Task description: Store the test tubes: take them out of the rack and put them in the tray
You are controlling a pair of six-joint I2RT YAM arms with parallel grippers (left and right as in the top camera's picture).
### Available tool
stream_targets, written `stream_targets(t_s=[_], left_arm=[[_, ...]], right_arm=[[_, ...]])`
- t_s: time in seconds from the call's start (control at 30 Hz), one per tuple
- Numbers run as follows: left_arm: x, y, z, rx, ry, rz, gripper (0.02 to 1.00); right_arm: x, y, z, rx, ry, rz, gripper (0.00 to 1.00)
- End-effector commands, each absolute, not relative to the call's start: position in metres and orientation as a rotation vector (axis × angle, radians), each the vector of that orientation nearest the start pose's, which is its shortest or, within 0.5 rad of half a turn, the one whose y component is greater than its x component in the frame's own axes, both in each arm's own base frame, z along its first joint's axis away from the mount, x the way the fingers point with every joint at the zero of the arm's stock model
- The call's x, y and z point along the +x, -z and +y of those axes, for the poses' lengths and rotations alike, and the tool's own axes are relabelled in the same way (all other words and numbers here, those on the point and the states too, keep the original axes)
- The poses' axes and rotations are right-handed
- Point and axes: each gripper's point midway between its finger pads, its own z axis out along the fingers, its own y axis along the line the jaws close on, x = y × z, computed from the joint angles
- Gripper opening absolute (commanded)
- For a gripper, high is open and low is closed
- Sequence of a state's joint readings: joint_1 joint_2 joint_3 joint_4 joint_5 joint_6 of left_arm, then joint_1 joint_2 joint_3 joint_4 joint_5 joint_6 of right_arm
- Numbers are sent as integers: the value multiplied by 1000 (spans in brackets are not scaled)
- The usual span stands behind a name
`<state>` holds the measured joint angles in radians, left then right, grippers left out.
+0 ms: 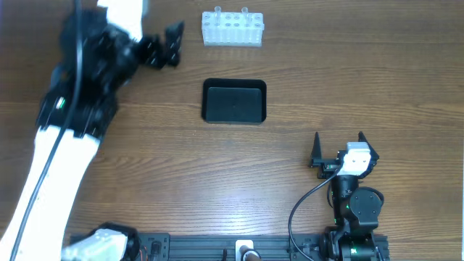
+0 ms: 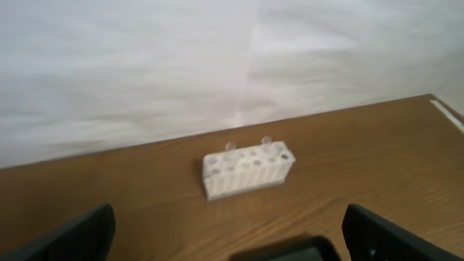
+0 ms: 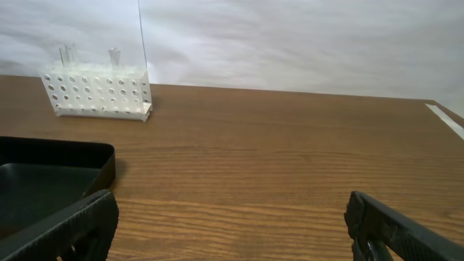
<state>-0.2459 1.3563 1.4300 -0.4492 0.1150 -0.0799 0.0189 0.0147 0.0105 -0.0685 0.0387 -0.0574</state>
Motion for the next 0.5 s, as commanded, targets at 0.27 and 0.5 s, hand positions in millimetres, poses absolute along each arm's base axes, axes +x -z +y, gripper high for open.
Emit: stream_targets(t_s=[0.27,0.5], left_arm=[[502,-287,-172,165,268,2111,996],[543,-234,-188,113,277,2198,998]], right_arm=[[246,-157,-2,-37,62,1643,993],[246,-157,-2,-37,62,1643,991]])
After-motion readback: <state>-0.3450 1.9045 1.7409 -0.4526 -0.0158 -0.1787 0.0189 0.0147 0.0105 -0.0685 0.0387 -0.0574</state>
